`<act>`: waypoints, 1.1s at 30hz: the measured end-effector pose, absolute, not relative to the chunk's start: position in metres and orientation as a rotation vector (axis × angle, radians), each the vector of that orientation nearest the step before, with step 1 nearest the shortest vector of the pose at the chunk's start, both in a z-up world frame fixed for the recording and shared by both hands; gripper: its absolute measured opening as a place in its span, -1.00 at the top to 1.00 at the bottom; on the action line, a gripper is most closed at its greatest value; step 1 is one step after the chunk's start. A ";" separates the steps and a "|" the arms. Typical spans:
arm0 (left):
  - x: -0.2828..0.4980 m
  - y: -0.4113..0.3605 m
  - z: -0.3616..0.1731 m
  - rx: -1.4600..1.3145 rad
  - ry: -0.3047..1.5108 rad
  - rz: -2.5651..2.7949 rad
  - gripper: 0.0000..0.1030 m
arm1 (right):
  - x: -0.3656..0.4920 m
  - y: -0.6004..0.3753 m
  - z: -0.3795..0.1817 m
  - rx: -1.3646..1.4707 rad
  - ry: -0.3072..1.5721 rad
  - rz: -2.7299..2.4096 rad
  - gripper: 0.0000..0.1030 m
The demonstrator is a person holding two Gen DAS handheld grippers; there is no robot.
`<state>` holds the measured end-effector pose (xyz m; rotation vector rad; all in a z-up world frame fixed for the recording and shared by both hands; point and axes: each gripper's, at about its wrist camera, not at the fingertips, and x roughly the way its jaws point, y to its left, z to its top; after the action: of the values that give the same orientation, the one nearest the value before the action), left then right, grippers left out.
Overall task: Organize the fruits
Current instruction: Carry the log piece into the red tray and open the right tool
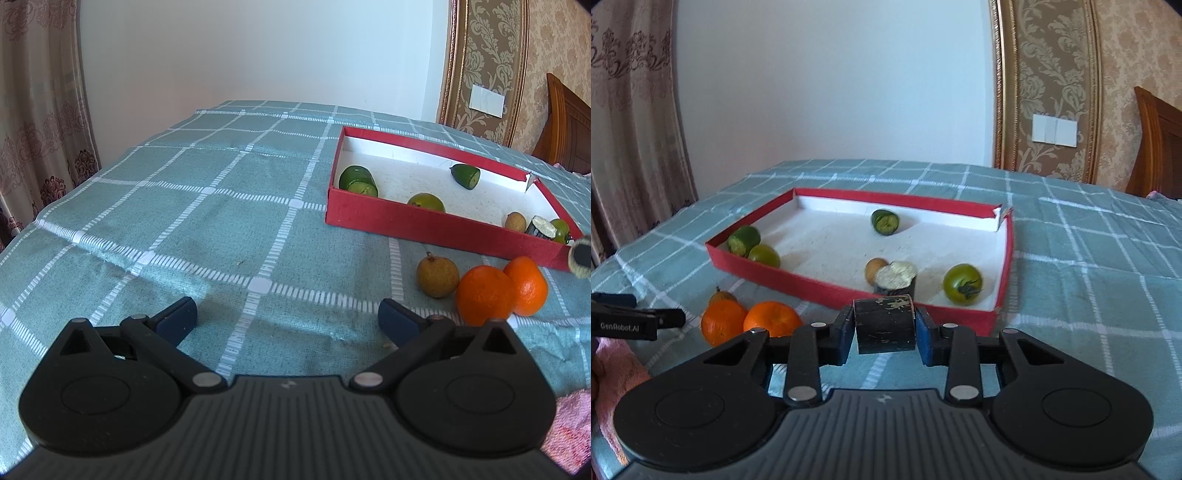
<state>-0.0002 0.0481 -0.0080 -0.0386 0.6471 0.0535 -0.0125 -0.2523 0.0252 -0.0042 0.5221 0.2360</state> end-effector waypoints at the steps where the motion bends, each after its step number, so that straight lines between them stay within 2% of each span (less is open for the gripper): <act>1: 0.000 0.048 -0.008 -0.039 0.647 0.053 -1.00 | -0.010 -0.253 0.027 -0.001 0.517 0.229 0.34; 10: 0.000 0.049 -0.008 -0.037 0.648 0.053 -1.00 | 0.035 -0.257 0.056 0.030 0.450 0.194 0.29; 12: -0.001 0.049 -0.009 -0.041 0.646 0.051 -1.00 | 0.043 -0.262 0.059 0.052 0.439 0.152 0.05; 13: -0.001 0.049 -0.008 -0.042 0.646 0.051 -1.00 | 0.042 -0.265 0.061 0.063 0.429 0.125 -0.17; 14: -0.001 0.049 -0.008 -0.041 0.646 0.051 -1.00 | 0.037 -0.269 0.061 0.080 0.408 0.120 -0.21; 25: -0.001 0.049 -0.008 -0.036 0.648 0.055 -1.00 | -0.026 -0.304 0.017 0.139 0.473 0.074 -0.21; 30: -0.003 0.044 -0.007 -0.011 0.631 0.083 -1.00 | -0.034 -0.310 0.008 0.189 0.469 0.058 -0.29; 31: -0.005 0.042 -0.006 0.002 0.622 0.091 -1.00 | -0.033 -0.311 0.008 0.195 0.469 0.056 -0.40; 33: -0.010 0.036 -0.004 0.033 0.591 0.093 -1.00 | -0.032 -0.312 0.007 0.206 0.480 0.059 -0.42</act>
<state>-0.0105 0.0365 -0.0038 0.0330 0.5914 0.0934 -0.0324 -0.3116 0.0074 0.2056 0.4800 0.0588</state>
